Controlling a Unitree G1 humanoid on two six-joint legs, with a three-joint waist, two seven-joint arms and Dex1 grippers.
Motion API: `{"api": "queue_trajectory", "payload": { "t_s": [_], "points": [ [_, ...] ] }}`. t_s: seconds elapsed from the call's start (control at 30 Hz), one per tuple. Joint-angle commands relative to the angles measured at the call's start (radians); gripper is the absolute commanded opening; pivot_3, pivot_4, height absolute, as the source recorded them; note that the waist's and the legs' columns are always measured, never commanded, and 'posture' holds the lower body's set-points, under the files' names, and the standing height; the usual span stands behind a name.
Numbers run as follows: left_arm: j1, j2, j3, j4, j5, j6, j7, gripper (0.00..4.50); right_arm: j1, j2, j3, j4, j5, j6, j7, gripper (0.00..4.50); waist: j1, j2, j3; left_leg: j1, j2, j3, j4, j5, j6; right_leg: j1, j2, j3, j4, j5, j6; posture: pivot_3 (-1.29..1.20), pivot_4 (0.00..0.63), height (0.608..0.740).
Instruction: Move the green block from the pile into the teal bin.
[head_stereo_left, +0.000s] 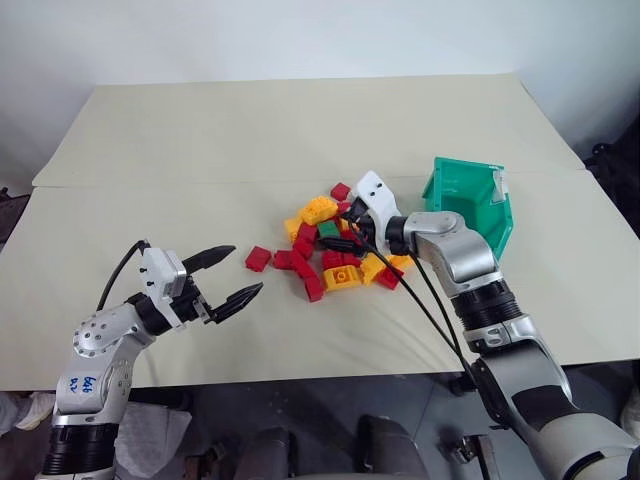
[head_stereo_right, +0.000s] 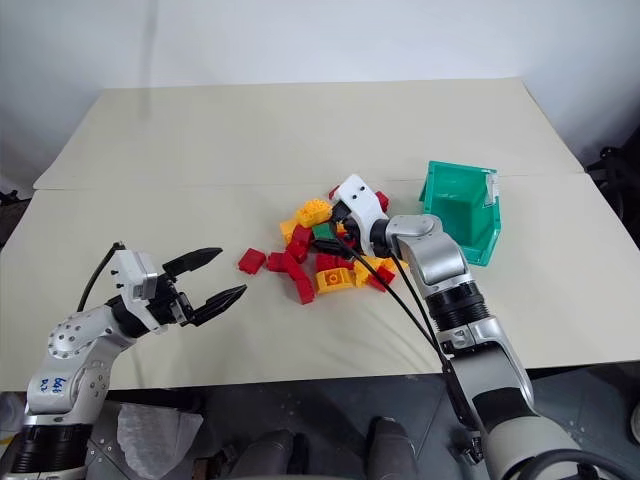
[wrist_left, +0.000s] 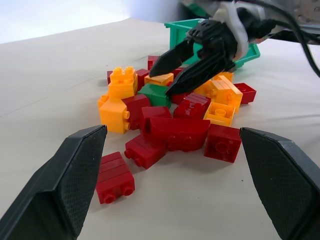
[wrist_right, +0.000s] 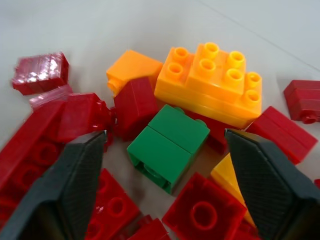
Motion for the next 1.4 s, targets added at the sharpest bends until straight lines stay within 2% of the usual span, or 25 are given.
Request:
{"api": "queue_trajectory", "payload": {
  "t_s": [0.03,0.3,0.4,0.5,0.53,0.73,0.93,1.2,1.33,1.4],
  "points": [
    [-0.008,0.003,0.004,-0.028,-0.008,-0.003,0.0,4.5,-0.032,0.014,0.01,0.014,-0.016,-0.026,0.0,3.93,0.001,0.0,0.0,0.0,0.0,0.0,0.0,0.0,0.0,0.0,0.0,0.0,0.0,0.0,0.0,0.0,0.15,0.74],
    [-0.023,0.0,-0.002,-0.018,-0.005,-0.004,0.002,4.5,-0.041,0.019,0.072,0.055,-0.079,-0.059,0.018,3.93,-0.001,0.0,0.0,0.0,0.0,0.0,0.0,0.0,0.0,0.0,0.0,0.0,0.0,0.0,0.0,0.0,0.15,0.74],
    [-0.028,-0.001,-0.004,-0.017,-0.002,-0.005,0.005,4.5,-0.041,0.014,0.072,0.071,-0.097,-0.069,0.013,3.37,0.0,0.0,0.0,0.0,0.0,0.0,0.0,0.0,0.0,0.0,0.0,0.0,0.001,0.0,0.0,0.0,0.15,0.74],
    [-0.031,-0.001,-0.006,-0.016,-0.001,-0.005,0.006,4.5,-0.044,0.01,0.065,0.074,-0.101,-0.079,0.018,2.38,0.0,0.0,0.0,0.0,0.0,0.0,0.0,0.0,0.0,0.0,0.0,0.0,0.0,0.0,0.0,0.0,0.15,0.74],
    [-0.032,-0.001,-0.006,-0.016,0.0,-0.005,0.007,4.5,-0.045,0.008,0.062,0.073,-0.101,-0.081,0.019,2.3,0.0,0.0,0.0,0.0,0.0,0.0,0.0,0.0,0.0,0.0,0.0,0.0,0.001,0.0,0.0,0.0,0.15,0.74],
    [-0.036,-0.002,-0.009,-0.013,0.0,-0.005,0.008,4.5,-0.04,-0.011,0.007,-0.004,-0.048,-0.06,0.046,2.3,0.002,0.0,0.0,0.0,0.0,0.0,0.0,0.0,0.0,0.0,0.0,0.0,0.0,0.0,0.0,0.0,0.15,0.74],
    [-0.043,-0.005,-0.014,-0.009,-0.002,-0.006,0.007,4.5,-0.006,-0.054,-0.165,-0.204,0.102,0.001,0.061,2.3,0.002,0.0,0.0,0.0,0.0,-0.001,0.0,0.0,0.0,0.0,0.0,0.0,0.0,0.0,0.0,0.0,0.15,0.74],
    [-0.093,-0.018,-0.048,0.009,-0.011,-0.004,-0.024,4.5,0.156,-0.281,-0.407,-0.416,0.183,0.097,-0.003,2.3,0.032,0.0,0.0,-0.001,-0.001,0.0,0.0,0.0,0.001,0.001,0.0,-0.001,-0.003,0.0,0.0,0.0,0.15,0.74],
    [-0.148,-0.033,-0.083,0.006,0.01,-0.032,-0.042,4.5,0.251,-0.374,-0.493,-0.368,0.12,-0.02,-0.082,2.3,0.032,0.0,0.0,-0.001,-0.005,0.002,0.0,0.0,0.001,0.001,0.0,0.0,-0.003,0.0,0.0,0.0,0.15,0.74],
    [-0.177,-0.047,-0.095,-0.003,-0.001,-0.018,-0.033,4.5,0.27,-0.383,-0.522,-0.327,0.129,-0.037,-0.11,2.3,0.031,0.0,0.0,0.0,-0.005,0.003,0.0,0.0,0.001,0.001,0.0,0.0,-0.003,0.0,0.0,0.0,0.15,0.74]
  ]
}}
